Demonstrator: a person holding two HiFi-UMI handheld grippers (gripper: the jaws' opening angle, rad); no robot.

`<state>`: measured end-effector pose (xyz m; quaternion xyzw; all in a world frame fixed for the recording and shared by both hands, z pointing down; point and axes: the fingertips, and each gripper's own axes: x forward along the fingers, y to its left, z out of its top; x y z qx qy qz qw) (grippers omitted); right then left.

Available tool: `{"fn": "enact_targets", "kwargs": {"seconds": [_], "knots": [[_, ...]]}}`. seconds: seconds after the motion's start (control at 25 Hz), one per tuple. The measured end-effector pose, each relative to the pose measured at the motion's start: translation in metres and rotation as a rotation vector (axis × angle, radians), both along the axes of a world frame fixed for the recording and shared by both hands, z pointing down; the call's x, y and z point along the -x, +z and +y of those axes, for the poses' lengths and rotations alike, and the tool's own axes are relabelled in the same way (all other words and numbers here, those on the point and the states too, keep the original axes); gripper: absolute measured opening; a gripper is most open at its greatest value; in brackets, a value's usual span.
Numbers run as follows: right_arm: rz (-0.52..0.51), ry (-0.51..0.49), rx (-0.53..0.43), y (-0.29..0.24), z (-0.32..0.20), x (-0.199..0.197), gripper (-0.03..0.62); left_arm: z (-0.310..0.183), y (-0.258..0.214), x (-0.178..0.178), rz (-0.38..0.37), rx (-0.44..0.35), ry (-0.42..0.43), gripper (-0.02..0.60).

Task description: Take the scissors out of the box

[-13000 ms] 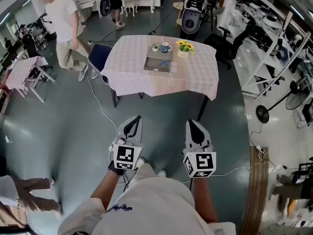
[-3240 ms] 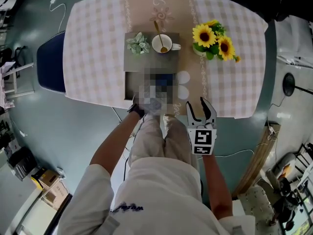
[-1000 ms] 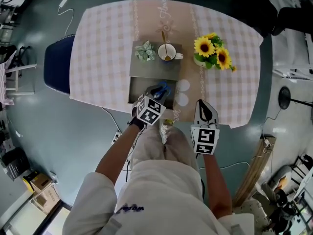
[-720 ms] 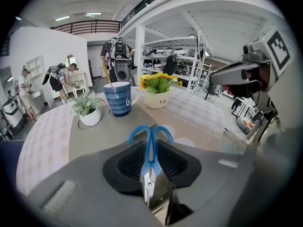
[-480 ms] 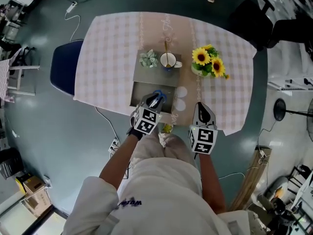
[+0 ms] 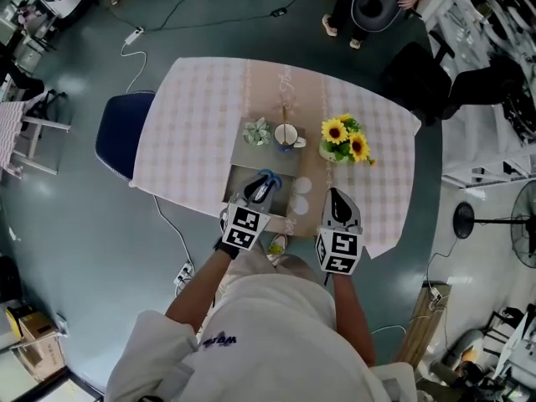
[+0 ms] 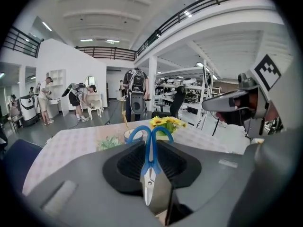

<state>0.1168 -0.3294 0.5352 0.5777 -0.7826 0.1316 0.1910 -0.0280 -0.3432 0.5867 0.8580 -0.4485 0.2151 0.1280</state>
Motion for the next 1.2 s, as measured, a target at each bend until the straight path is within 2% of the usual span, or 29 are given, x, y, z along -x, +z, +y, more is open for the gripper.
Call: {"fn": "enact_targets", "kwargs": {"seconds": [0.4,0.56,0.72,1.2], "knots": [[-0.026,-0.002,-0.106,-0.068,-0.020,-0.003,0.005,-0.022,-0.085,0.013,0.026,-0.149,-0.020,0.086],[-0.041,-0.012,-0.111,-0.093,-0.021,-0.013,0.005,-0.022,-0.121,0.007,0.065,-0.191,-0.011,0.086],[-0.047,-0.034,-0.170,-0.131,-0.033,-0.015,0.005,-0.030,-0.159,0.000,0.102,-0.240,-0.003,0.086],[-0.051,-0.048,-0.231,-0.164,-0.027,-0.012,0.005,-0.027,-0.194,-0.014,0.113,-0.292,0.034,0.086]]}}
